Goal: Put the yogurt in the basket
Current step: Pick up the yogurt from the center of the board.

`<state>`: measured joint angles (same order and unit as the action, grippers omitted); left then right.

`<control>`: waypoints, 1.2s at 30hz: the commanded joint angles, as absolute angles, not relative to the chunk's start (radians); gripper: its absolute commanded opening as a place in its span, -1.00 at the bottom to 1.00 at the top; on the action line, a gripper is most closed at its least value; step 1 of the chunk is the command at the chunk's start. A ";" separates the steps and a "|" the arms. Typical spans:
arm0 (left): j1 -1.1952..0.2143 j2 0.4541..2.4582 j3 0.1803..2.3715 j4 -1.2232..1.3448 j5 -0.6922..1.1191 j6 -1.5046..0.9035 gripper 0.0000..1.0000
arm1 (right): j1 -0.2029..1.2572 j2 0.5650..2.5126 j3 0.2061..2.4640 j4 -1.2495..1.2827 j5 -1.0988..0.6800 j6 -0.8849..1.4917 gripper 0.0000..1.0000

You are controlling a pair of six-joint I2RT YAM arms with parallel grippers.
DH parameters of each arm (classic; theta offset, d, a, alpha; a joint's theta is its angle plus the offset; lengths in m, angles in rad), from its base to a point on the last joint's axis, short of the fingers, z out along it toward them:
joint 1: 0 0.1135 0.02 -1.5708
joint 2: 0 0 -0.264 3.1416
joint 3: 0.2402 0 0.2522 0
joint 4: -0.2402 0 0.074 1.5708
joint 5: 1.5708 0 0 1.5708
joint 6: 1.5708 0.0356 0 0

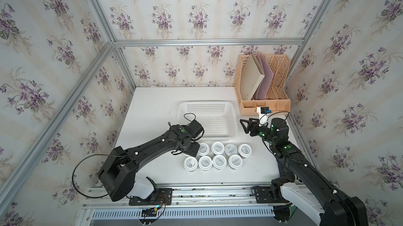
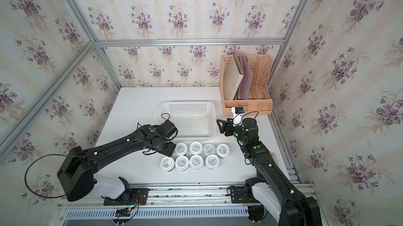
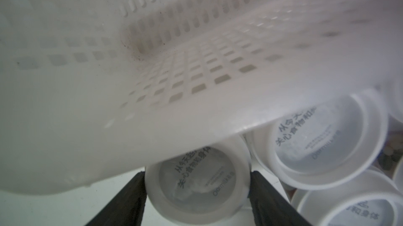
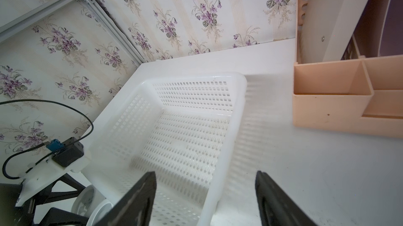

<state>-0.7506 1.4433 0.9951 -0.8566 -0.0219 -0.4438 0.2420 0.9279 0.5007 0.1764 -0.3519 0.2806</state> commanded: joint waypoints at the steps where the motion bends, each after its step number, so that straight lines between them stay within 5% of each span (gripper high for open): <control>1: -0.750 1.446 1.002 -0.855 -0.037 -0.441 0.52 | 0.245 0.923 0.506 0.184 -0.361 0.270 0.53; 15: -0.748 1.439 0.986 -0.858 -0.050 -0.438 0.33 | 0.246 0.920 0.508 0.179 -0.362 0.270 0.53; 36: -0.680 1.287 0.992 -1.004 -0.091 -0.399 0.34 | 0.249 0.930 0.508 0.182 -0.365 0.273 0.53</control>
